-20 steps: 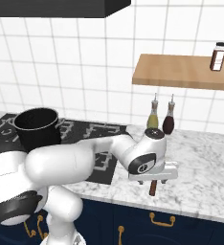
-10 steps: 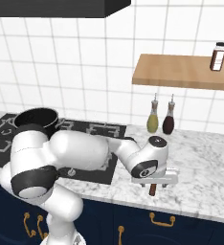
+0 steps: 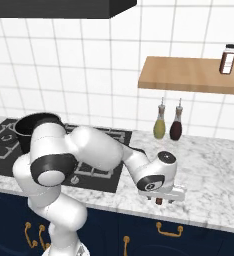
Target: Put the cucumber and onion in the pot. Retrieve the spatula and lightly stir the vegetables in the pot.
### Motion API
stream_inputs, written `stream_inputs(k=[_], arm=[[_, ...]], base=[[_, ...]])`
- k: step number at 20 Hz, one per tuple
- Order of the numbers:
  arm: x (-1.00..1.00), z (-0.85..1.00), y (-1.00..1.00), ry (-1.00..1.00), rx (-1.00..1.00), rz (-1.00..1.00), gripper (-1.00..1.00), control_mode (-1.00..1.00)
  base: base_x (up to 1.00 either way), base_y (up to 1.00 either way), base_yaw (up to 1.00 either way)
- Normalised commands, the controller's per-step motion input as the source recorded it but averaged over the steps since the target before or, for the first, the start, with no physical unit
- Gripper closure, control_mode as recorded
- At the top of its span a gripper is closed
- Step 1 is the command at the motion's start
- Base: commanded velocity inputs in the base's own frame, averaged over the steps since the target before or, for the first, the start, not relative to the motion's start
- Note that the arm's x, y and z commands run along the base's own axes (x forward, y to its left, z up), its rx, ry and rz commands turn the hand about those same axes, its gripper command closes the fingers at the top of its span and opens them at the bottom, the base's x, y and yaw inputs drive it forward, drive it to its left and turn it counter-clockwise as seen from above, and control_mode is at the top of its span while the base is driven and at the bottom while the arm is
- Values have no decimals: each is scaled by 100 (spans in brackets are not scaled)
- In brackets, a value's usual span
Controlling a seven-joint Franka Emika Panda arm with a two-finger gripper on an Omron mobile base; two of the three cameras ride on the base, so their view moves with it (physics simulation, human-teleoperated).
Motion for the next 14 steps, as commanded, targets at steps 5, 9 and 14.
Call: stream_inputs(k=[5, 9, 14], arm=[[4, -49, 19, 0, 0, -23, 100, -100], [1, -47, 13, 0, 0, -21, 100, -100], [0, -30, 16, 0, -8, -18, 100, -100]], base=[[0, 0, 0], [0, 0, 0], [0, 0, 0]])
